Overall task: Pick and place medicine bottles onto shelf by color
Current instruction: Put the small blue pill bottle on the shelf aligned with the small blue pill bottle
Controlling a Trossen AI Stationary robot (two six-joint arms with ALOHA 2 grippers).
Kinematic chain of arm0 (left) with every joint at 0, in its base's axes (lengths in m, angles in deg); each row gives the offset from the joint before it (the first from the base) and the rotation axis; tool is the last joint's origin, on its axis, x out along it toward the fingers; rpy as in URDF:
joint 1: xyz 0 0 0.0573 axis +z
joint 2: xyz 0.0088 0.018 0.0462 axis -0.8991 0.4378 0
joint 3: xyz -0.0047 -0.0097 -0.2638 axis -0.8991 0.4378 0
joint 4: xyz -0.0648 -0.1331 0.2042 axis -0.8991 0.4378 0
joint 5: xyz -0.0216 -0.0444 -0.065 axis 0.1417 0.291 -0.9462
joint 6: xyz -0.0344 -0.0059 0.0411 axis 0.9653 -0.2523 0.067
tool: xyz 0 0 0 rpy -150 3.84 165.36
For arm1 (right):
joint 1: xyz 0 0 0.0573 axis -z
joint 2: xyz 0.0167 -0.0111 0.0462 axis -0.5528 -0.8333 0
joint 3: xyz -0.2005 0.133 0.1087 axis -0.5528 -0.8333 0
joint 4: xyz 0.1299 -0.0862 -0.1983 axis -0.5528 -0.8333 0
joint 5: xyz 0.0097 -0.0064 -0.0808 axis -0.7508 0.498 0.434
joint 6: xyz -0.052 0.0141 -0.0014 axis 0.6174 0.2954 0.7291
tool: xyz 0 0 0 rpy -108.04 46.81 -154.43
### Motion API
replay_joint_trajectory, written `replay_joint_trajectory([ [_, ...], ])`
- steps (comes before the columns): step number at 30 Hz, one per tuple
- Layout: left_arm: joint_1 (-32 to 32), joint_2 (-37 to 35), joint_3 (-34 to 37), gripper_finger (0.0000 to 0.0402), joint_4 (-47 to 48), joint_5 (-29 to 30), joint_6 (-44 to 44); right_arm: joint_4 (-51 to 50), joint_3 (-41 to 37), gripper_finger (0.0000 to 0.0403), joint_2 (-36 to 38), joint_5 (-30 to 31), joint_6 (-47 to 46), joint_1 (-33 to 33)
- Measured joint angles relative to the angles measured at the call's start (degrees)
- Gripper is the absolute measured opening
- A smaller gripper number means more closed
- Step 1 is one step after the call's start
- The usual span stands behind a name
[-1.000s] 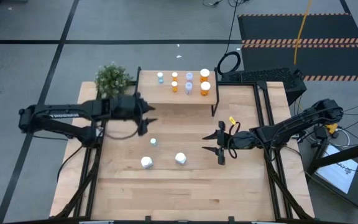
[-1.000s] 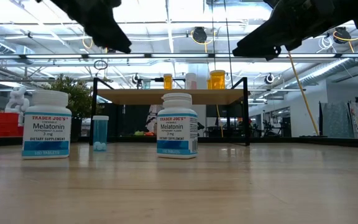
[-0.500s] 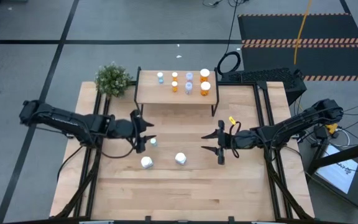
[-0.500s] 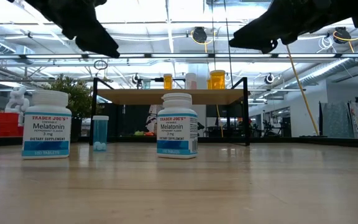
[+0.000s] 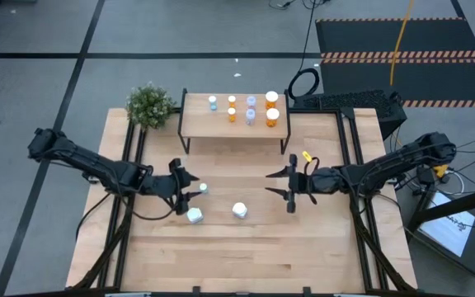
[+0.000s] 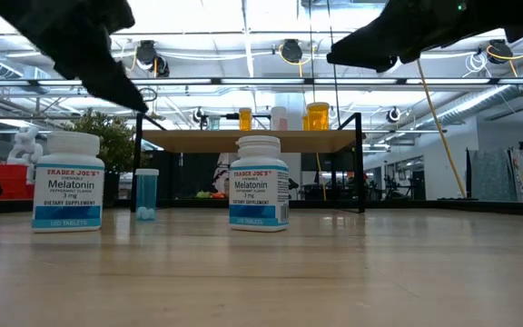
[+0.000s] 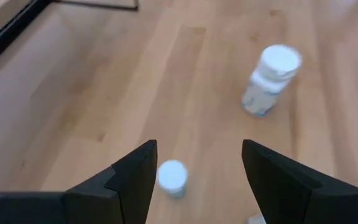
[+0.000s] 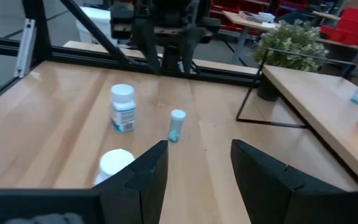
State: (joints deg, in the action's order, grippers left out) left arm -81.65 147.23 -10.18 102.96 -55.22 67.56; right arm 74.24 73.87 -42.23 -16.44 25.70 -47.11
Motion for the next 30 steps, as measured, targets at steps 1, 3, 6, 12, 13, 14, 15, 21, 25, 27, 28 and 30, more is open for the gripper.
replay_joint_trajectory([
  [1, -0.2, 0.0, 0.6, 0.0236, 0.0, 0.8, 0.7, -0.1, 0.0, 0.0169, 0.0, -0.1, 0.0, 0.4],
  [3, -0.6, 0.0, 1.9, 0.0236, 0.0, 1.9, 1.9, -0.1, 0.0, 0.0169, 0.0, -0.1, 0.0, 1.3],
  [6, -0.6, 0.0, 4.1, 0.0236, 0.0, 2.6, 4.3, -0.1, 0.0, 0.0169, 0.0, -0.1, -0.2, 2.0],
  [12, -0.6, 0.0, 9.2, 0.0237, -1.3, 2.7, 9.3, -0.1, 0.0, 0.0169, 0.0, -0.1, -0.6, 2.2],
  [13, -0.6, 0.0, 10.1, 0.0237, -2.8, 2.7, 9.5, -0.1, 0.0, 0.0169, 0.0, -0.1, -0.7, 2.2],
  [14, -0.6, 0.0, 10.9, 0.0237, -4.5, 2.7, 9.4, -0.1, 0.0, 0.0169, 0.0, -0.2, -0.7, 2.2],
  [15, -0.6, 0.0, 11.7, 0.0237, -6.2, 2.7, 9.0, -0.1, 0.0, 0.0169, 0.0, -0.2, -0.7, 2.2],
  [21, -0.6, 0.0, 15.3, 0.0237, -13.6, 2.7, 6.3, -0.4, 0.0, 0.0169, 0.0, -0.3, -2.0, 2.2],
  [25, -0.6, 0.0, 15.7, 0.0237, -13.5, 2.8, 4.5, -0.5, 0.0, 0.0169, 0.0, -0.4, -2.8, 2.2],
  [27, -0.6, 0.0, 15.7, 0.0237, -14.1, 2.8, 3.4, -0.5, 0.0, 0.0169, 0.0, -0.4, -3.6, 2.2],
  [28, -0.6, 0.0, 15.7, 0.0237, -14.8, 2.8, 3.2, -0.6, 0.0, 0.0169, 0.0, -0.4, -3.7, 2.2],
  [30, -0.4, 0.0, 15.7, 0.0237, -16.3, 2.7, 3.1, -0.7, 0.0, 0.0169, 0.0, -0.6, -3.8, 2.2],
])
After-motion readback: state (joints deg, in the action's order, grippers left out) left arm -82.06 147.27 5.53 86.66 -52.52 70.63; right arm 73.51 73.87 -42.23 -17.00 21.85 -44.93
